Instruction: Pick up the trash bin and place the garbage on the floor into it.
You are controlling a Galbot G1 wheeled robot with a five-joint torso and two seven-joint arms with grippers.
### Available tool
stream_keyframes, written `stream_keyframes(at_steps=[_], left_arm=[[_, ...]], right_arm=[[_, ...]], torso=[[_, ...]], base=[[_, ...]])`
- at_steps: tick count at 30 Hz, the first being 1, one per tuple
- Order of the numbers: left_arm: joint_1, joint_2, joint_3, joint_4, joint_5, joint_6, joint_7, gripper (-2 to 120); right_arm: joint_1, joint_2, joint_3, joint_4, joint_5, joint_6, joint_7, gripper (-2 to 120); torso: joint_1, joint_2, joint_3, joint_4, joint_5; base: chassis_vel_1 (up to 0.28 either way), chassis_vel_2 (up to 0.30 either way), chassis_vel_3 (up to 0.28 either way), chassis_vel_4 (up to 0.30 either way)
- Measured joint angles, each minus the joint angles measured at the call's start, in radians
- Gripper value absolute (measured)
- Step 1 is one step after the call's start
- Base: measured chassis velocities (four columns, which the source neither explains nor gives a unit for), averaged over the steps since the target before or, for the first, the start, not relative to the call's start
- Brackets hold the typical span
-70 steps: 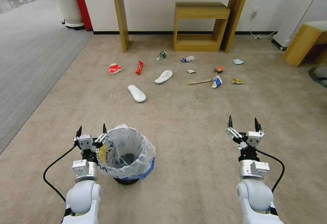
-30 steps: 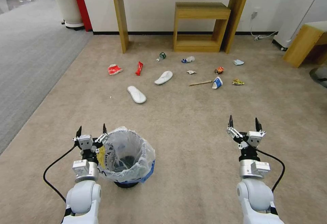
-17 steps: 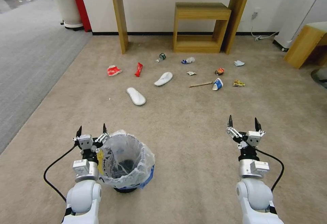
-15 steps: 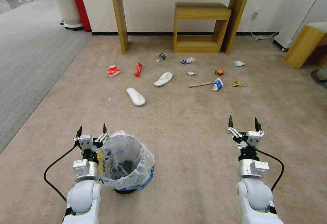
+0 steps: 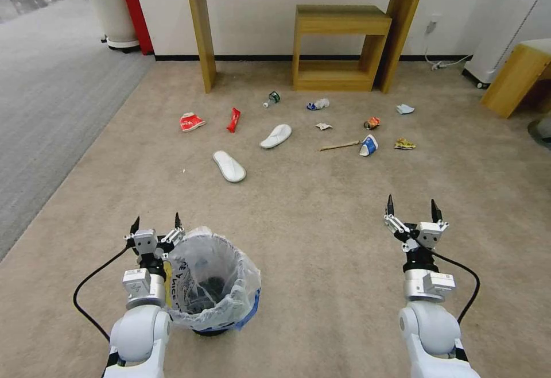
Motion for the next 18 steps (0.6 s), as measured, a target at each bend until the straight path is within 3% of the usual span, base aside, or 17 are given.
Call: stream_keyframes(at_steps=[2,4,8,18], left_arm=[[0.006,0.004,0.006,-0.010,-0.010,0.023,-0.012,100],[0.029,0.024,0.027,-0.047,-0.057,0.094,-0.072,100],[0.064,0.056,0.046,-0.093,-0.135,0.168,-0.135,100],[0.144,0.132,0.092,-0.168,-0.271,0.302,-0.279,100]], right_arm=[[-0.002,-0.001,0.000,0.003,-0.001,-0.003,0.002,100],[-0.007,-0.005,0.000,0.009,-0.001,-0.015,0.009,100],[-0.009,-0.012,0.000,0.012,0.000,-0.023,0.015,100],[-0.008,-0.015,-0.002,0.013,0.010,-0.026,0.019,100]], torso=[[0.000,0.000,0.000,0.0001,0.0000],[0.000,0.000,0.000,0.0000,-0.0001],[0.000,0.000,0.000,0.0000,0.0000],[0.000,0.000,0.000,0.0001,-0.0001]], base=[[0.000,0.000,0.000,0.000],[0.000,0.000,0.000,0.000],[0.000,0.000,0.000,0.000],[0.000,0.000,0.000,0.000]])
